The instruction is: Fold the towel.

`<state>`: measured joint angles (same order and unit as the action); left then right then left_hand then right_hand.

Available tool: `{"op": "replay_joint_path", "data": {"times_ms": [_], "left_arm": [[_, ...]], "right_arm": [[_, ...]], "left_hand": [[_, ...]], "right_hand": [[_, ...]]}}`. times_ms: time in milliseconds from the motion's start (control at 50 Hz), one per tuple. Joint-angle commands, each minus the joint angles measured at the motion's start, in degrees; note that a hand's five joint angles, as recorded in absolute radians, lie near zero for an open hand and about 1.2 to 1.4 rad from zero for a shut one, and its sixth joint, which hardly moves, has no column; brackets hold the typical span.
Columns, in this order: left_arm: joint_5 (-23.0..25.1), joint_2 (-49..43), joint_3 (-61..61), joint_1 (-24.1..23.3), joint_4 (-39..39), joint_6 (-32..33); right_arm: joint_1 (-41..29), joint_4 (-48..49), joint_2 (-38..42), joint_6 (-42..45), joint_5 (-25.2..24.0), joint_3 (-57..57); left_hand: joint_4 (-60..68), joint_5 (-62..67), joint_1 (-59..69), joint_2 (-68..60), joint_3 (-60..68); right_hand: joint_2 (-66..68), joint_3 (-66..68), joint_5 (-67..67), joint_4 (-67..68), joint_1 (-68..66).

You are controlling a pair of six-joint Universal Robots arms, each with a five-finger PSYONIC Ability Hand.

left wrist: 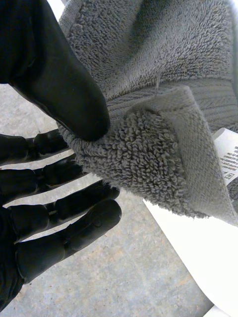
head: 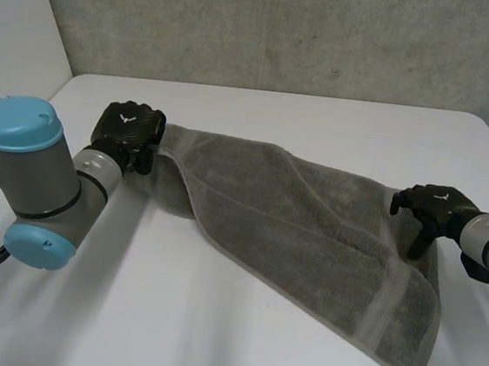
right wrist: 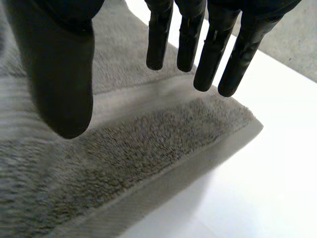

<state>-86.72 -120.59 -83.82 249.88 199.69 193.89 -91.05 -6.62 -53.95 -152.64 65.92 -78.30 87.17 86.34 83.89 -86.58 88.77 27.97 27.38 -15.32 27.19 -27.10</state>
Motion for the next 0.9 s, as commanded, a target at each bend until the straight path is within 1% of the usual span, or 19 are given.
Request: {"op": "replay_joint_path", "data": {"times_ms": [20,40,80,100,140,160,200,260,300,420,560,620,680,700,720,760,780,820,900], "left_arm": [[-0.03,0.0,0.15,0.09,0.0,0.0],[-0.03,0.0,0.15,0.09,0.0,0.0],[-0.03,0.0,0.24,0.17,0.0,-0.09],[-0.03,0.0,0.24,0.17,0.0,-0.09],[-0.03,0.0,0.32,0.17,0.0,-0.09],[-0.03,0.0,0.32,0.17,0.0,-0.09],[-0.03,0.0,0.32,0.17,0.09,-0.09],[-0.03,0.0,0.24,0.09,0.0,-0.09],[-0.03,0.09,0.24,0.09,0.0,-0.09],[-0.03,0.09,0.15,0.0,0.0,-0.09],[-0.03,0.18,0.06,0.0,0.0,-0.09],[-0.03,0.18,0.06,0.0,0.0,-0.09],[-0.03,0.18,0.06,0.0,0.0,-0.09],[-0.03,0.18,0.06,0.0,0.0,-0.09],[-0.03,0.18,0.06,0.0,0.0,-0.09],[-0.03,0.18,0.06,0.0,0.0,-0.09],[-0.03,0.18,0.06,0.0,0.0,-0.09],[-0.03,0.18,0.06,0.0,0.0,-0.09],[-0.03,0.18,-0.03,0.0,0.0,-0.09]], "right_arm": [[0.17,-0.06,-8.7,0.32,-3.51,-9.48],[0.17,-0.06,-8.71,0.32,-3.52,-9.5],[0.17,0.29,-12.13,0.59,-5.53,-13.96],[0.17,0.29,-12.14,0.59,-5.54,-13.98],[-0.09,0.82,-14.51,0.94,-7.2,-18.79],[-0.09,0.82,-14.52,0.94,-7.21,-18.82],[-0.44,2.04,-15.65,2.16,-9.04,-23.28],[-1.15,3.19,-16.1,3.31,-10.02,-25.32],[-2.81,5.81,-16.1,5.93,-11.07,-28.91],[-3.61,8.9,-15.48,9.19,-11.34,-32.87],[-4.75,10.31,-15.39,10.78,-11.43,-34.37],[-4.93,12.6,-15.39,10.96,-11.25,-34.99],[-5.28,14.35,-15.31,11.05,-10.9,-35.25],[-5.45,15.05,-15.31,11.05,-10.73,-35.25],[-5.45,15.06,-15.31,11.05,-10.72,-35.25],[-5.63,16.11,-15.04,11.13,-10.2,-35.08],[-5.63,16.11,-15.04,11.13,-10.2,-35.08],[-5.63,17.25,-14.6,11.13,-9.06,-34.64],[-5.72,18.05,-14.6,11.13,-7.39,-34.29]], "left_hand": [[-7.17,-16.34,-3.89,6.58,-8.77],[-7.17,-16.34,-3.89,6.58,-8.77],[-7.17,-16.34,-3.89,6.58,-8.77],[-7.17,-16.34,-3.89,6.58,-8.77],[-7.17,-16.34,-3.89,6.58,-8.77],[-7.17,-16.34,-3.89,6.58,-8.77],[-7.17,-16.34,-3.89,6.58,-8.77],[-7.17,-16.34,-3.89,6.58,-8.77],[-7.17,-16.34,-3.89,6.58,-8.77],[-7.17,-16.34,-3.89,6.58,-8.77],[-7.17,-16.34,-3.89,6.58,-8.77],[-7.17,-16.34,-3.89,6.58,-8.77],[-7.17,-16.34,-3.89,6.58,-8.77],[-7.17,-16.34,-3.89,6.58,-8.77],[-7.17,-16.34,-3.89,6.58,-8.77],[-7.17,-16.34,-3.89,6.58,-8.77],[-7.17,-16.34,-3.89,6.58,-8.77],[-7.17,-16.34,-3.89,6.58,-8.77],[-7.17,-16.34,-3.89,6.58,-8.77]], "right_hand": [[-7.93,-7.35,5.29,-7.16,7.07],[-7.96,-7.38,5.31,-7.18,7.09],[-8.46,-7.88,5.81,-7.68,7.6],[-8.46,-7.88,5.81,-7.68,7.6],[-8.46,-7.88,5.81,-7.68,7.6],[-8.46,-7.88,5.81,-7.68,7.6],[-8.13,-7.55,5.48,-7.35,7.26],[-8.13,-7.54,5.48,-7.35,7.26],[-8.29,-7.71,5.64,-7.51,7.43],[-8.46,-7.88,5.81,-7.68,7.6],[-8.13,-7.54,5.48,-7.35,7.26],[-6.95,-6.37,4.3,-6.17,6.08],[-3.42,-2.83,0.77,-2.64,2.55],[0.08,0.66,-2.73,0.86,-0.95],[0.12,0.7,-2.76,0.89,-0.98],[8.98,9.57,-11.63,9.76,-9.85],[9.03,9.61,-11.68,9.81,-9.9],[17.4,17.98,-20.05,18.18,-18.27],[20.97,21.56,-23.62,21.75,-21.84]]}}
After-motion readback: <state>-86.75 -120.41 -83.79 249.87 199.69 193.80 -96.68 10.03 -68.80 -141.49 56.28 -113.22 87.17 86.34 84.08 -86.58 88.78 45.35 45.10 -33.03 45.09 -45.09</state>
